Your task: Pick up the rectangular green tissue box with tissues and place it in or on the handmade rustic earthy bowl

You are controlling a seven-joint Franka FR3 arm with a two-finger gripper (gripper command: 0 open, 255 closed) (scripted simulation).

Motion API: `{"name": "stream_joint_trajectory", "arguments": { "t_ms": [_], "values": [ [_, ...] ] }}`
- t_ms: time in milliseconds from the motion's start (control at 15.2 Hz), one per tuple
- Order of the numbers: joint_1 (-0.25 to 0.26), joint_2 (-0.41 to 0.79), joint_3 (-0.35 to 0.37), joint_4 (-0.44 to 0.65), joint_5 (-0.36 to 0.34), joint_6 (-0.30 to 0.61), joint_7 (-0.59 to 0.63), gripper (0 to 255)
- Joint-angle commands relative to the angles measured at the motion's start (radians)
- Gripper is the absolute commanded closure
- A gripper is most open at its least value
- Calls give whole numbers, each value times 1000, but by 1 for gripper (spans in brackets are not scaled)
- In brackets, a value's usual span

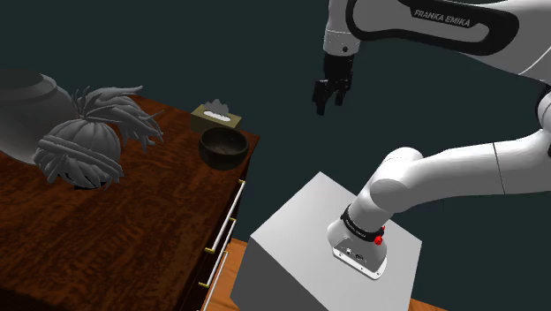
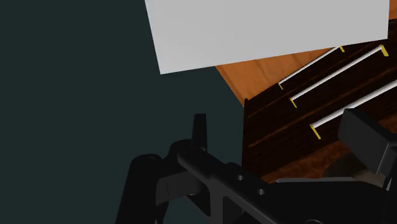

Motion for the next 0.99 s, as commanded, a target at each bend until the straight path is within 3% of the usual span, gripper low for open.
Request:
{"name": "stream_joint_trajectory", "arguments": {
  "t_ms": [0, 462, 924],
  "values": [
    [0, 0, 0, 0, 0, 0, 0, 0],
    [7, 294, 55, 134, -64, 133, 8, 0],
    [12, 587, 111, 324, -158, 197, 34, 0]
  ]
}}
